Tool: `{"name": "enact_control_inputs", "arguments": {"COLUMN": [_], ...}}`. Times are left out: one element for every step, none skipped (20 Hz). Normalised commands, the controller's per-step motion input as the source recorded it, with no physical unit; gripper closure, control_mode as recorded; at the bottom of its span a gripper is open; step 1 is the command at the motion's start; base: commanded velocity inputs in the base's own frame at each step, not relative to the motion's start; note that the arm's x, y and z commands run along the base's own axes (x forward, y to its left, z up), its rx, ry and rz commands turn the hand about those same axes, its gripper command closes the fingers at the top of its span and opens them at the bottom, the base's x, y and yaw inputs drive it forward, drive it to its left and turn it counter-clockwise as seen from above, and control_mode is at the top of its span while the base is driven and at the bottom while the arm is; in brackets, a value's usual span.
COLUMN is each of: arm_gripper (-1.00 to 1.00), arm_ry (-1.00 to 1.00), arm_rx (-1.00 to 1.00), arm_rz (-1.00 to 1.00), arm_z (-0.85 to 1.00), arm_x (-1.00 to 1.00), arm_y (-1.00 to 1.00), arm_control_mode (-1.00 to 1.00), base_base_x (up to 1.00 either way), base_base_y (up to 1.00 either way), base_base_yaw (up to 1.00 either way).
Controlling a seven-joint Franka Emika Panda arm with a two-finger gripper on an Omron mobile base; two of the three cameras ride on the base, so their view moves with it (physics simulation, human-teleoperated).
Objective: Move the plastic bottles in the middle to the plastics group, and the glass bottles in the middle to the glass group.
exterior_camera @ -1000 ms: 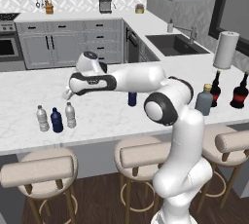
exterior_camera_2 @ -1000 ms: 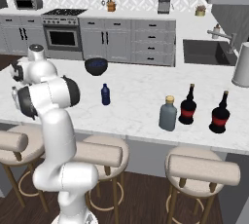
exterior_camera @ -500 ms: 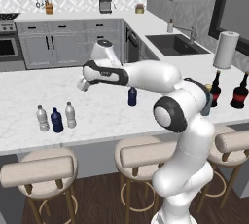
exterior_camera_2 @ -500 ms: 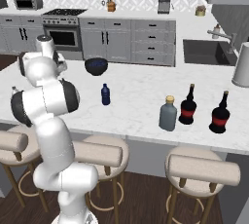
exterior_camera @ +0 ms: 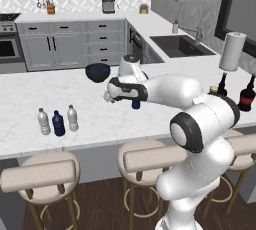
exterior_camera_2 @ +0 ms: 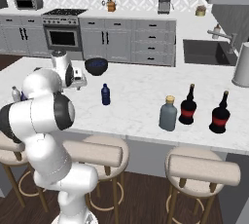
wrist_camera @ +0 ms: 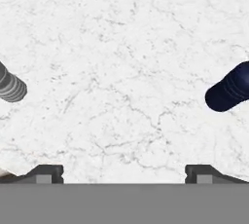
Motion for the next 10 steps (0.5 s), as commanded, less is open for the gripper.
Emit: {"name": "enact_control_inputs", "arguments": {"arm_gripper": [-1.0,-1.0,-1.0,-1.0,-1.0,-1.0,-1.0,-1.0,-1.0,-1.0], "arm_ry": [0.45,0.45,0.44,0.43,0.41,0.38,0.31,0.16,0.04,0.0], "arm_rx": [0.0,0.0,0.0,-0.02,-0.03,-0.05,-0.06,-0.03,0.0,0.0], "arm_rz": [-0.32,-0.33,-0.33,-0.33,-0.31,-0.31,-0.29,-0.25,-0.19,-0.15], "arm_z": [0.89,0.86,0.81,0.68,0.6,0.47,0.19,-0.05,-0.47,-0.65], "arm_x": [0.0,0.04,0.06,0.18,0.21,0.22,0.24,0.25,0.16,0.09], "arm_y": [-1.0,-1.0,-1.0,-1.0,-1.0,-0.99,-0.95,-0.87,-0.77,-0.7], "arm_control_mode": [-1.0,-1.0,-1.0,-1.0,-1.0,-1.0,-1.0,-1.0,-1.0,-1.0], "base_base_x": [0.0,0.0,0.0,0.0,0.0,0.0,0.0,0.0,0.0,0.0], "base_base_y": [0.0,0.0,0.0,0.0,0.0,0.0,0.0,0.0,0.0,0.0], "base_base_yaw": [0.0,0.0,0.0,0.0,0.0,0.0,0.0,0.0,0.0,0.0]}}
